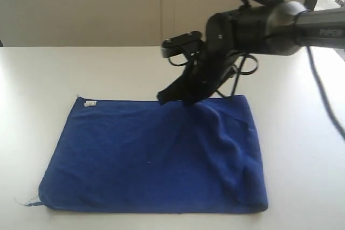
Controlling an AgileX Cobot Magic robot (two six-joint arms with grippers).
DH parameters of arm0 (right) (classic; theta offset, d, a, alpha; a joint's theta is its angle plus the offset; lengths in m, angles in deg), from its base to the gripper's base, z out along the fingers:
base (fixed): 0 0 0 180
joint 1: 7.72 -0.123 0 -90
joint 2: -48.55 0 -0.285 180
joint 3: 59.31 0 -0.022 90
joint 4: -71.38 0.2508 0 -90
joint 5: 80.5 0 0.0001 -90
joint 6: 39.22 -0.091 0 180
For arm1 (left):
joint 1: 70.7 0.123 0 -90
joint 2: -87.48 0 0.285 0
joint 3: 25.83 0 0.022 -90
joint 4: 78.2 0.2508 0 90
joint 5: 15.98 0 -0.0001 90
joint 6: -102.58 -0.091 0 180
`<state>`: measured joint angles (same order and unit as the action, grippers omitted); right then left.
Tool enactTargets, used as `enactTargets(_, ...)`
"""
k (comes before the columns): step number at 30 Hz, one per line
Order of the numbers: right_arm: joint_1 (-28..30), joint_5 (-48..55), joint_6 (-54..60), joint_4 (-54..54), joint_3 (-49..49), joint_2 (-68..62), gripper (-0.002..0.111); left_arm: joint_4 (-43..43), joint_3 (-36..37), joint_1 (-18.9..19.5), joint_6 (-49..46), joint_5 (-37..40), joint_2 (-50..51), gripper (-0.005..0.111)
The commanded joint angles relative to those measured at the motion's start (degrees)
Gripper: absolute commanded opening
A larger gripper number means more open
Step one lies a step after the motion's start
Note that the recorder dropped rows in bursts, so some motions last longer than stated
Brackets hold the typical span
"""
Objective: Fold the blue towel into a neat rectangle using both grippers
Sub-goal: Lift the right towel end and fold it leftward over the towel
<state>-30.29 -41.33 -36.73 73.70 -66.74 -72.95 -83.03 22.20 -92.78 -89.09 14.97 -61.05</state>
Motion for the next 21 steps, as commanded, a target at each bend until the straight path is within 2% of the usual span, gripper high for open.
enactTargets(1, -6.85, -0.42, 0.37, 3.79, -7.17, -4.50, 0.000, -0.73, 0.45, -0.39, 0.07, 0.38, -0.31, 0.000)
enactTargets(11, -16.40, 2.36, 0.26, 9.03, -27.93, -17.79, 0.000, -0.73, 0.35, -0.39, 0.07, 0.50, -0.31, 0.000)
enactTargets(21, -17.88, -1.23, 0.50, 16.10, -32.65, -23.51, 0.000, -0.73, 0.35, -0.39, 0.07, 0.29, -0.31, 0.000)
